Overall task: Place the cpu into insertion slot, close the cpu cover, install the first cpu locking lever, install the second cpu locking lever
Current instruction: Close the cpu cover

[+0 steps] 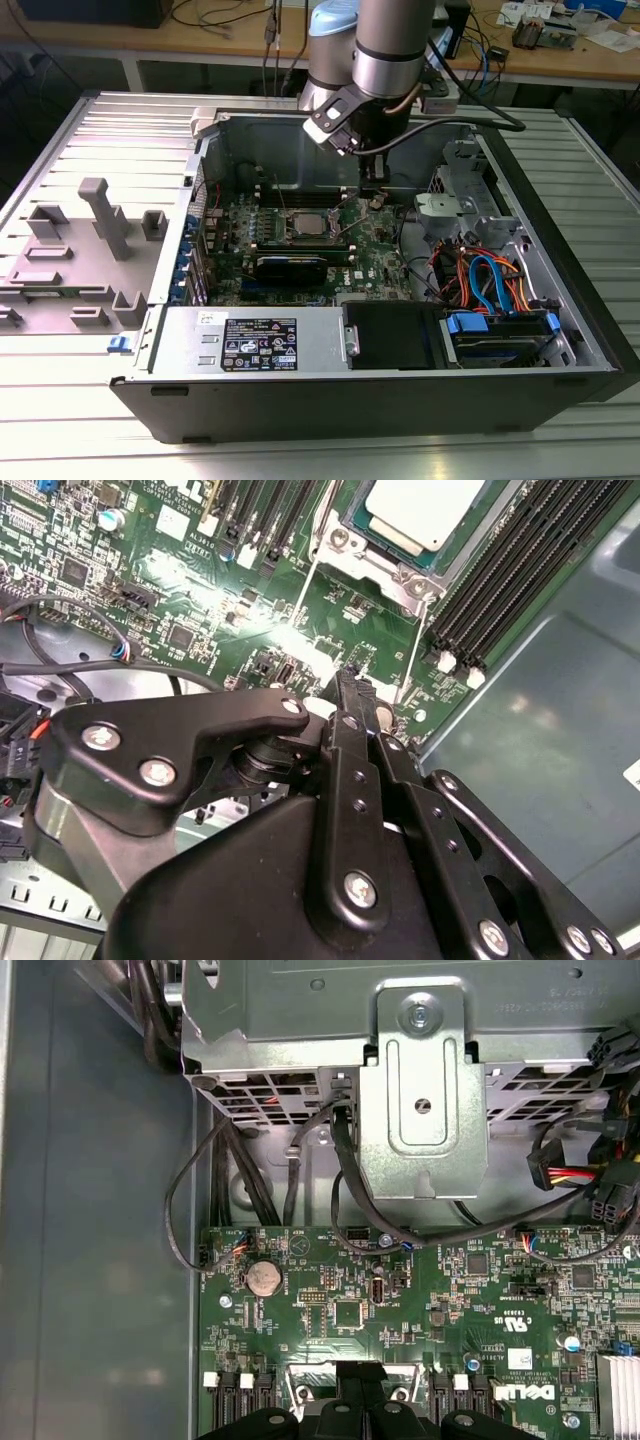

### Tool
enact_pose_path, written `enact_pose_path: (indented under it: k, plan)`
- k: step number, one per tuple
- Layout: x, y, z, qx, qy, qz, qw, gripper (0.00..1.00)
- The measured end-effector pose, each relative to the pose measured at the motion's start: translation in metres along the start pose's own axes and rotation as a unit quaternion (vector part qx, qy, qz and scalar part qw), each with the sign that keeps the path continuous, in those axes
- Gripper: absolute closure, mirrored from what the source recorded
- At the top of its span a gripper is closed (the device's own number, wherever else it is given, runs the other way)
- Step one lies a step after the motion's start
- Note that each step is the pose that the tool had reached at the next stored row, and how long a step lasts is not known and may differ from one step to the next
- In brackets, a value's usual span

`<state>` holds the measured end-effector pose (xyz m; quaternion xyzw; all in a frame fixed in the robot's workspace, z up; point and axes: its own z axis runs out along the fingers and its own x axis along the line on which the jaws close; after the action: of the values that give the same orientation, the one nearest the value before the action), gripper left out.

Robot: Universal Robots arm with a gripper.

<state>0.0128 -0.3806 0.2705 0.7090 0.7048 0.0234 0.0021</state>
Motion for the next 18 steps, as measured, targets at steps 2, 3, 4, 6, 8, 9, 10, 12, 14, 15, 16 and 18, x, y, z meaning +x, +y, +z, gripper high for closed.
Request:
enact_pose_path:
  k: [2, 3, 4, 6, 8, 9, 10, 12, 14, 15, 16, 18]
  plan:
    - [0.0000, 0.0006, 0.0000, 0.0000, 0.0000, 0.000, 1.0000, 0.89]
    - [0.0000, 0.0008, 0.0001, 0.0000, 0.0000, 0.000, 1.0000, 0.89]
    - [0.0000, 0.0010, 0.0001, 0.0000, 0.0000, 0.000, 1.0000, 0.89]
    - [0.0000, 0.0022, 0.0001, 0.0000, 0.0000, 0.000, 1.0000, 0.89]
    - [0.0000, 0.0024, 0.0001, 0.0000, 0.0000, 0.000, 1.0000, 0.89]
    - [0.0000, 0.0027, 0.0001, 0.0000, 0.0000, 0.000, 1.0000, 0.89]
    - [0.0000, 0.0028, 0.0001, 0.0000, 0.0000, 0.000, 1.0000, 0.89]
    - [0.0000, 0.0031, 0.0001, 0.0000, 0.0000, 0.000, 1.0000, 0.89]
    - [0.0000, 0.0040, 0.0002, 0.0000, 0.0000, 0.000, 1.0000, 0.89]
    - [0.0000, 0.0044, 0.0002, 0.0000, 0.0000, 0.000, 1.0000, 0.89]
    - [0.0000, 0.0048, 0.0002, 0.0000, 0.0000, 0.000, 1.0000, 0.89]
    - [0.0000, 0.0060, 0.0002, 0.0000, 0.0000, 0.000, 1.0000, 0.89]
